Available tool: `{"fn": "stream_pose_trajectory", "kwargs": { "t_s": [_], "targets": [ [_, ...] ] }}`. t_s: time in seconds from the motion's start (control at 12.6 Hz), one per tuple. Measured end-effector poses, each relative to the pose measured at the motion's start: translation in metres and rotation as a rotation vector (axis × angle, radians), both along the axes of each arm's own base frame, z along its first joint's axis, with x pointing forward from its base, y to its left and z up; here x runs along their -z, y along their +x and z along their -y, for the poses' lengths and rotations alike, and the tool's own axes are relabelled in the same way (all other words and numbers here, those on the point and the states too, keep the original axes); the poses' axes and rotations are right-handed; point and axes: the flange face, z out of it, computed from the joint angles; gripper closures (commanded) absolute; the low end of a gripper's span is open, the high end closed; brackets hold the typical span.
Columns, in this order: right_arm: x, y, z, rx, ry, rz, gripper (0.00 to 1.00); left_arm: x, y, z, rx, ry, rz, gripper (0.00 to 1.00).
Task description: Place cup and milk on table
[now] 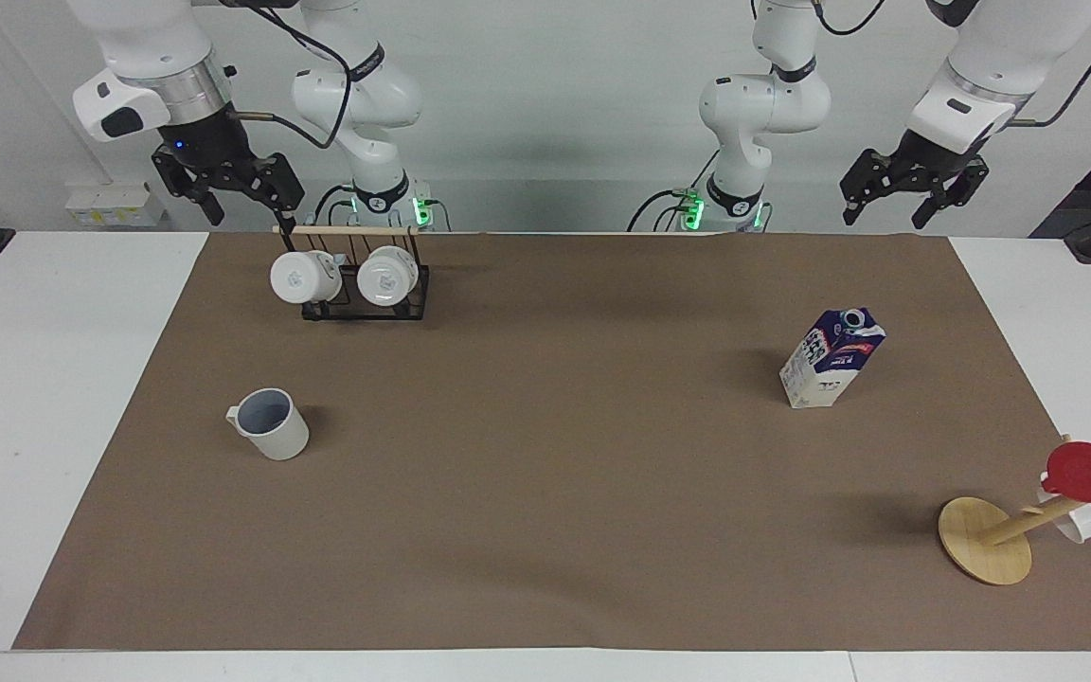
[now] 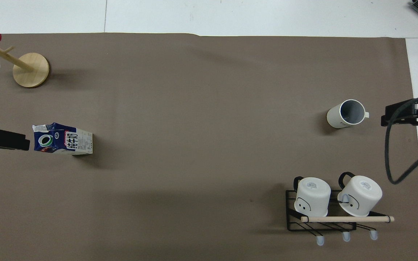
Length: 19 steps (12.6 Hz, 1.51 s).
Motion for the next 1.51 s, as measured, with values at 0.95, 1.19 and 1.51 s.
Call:
{"fn": "stream_pose_trajectory", "kwargs": {
  "t_s": [0.95,1.19,1.51],
  "targets": [
    [0.0,0.0,0.0,0.0,0.0,0.0,0.0,0.0,0.0,0.0,0.0,0.0,0.0,0.0],
    [0.0,0.0,0.0,0.0,0.0,0.0,0.0,0.0,0.0,0.0003,0.0,0.0,0.0,0.0],
    [0.0,0.0,0.0,0.0,0.0,0.0,0.0,0.0,0.0001,-0.0022,-0.004,-0.001,0.0,0.0]
  ]
}}
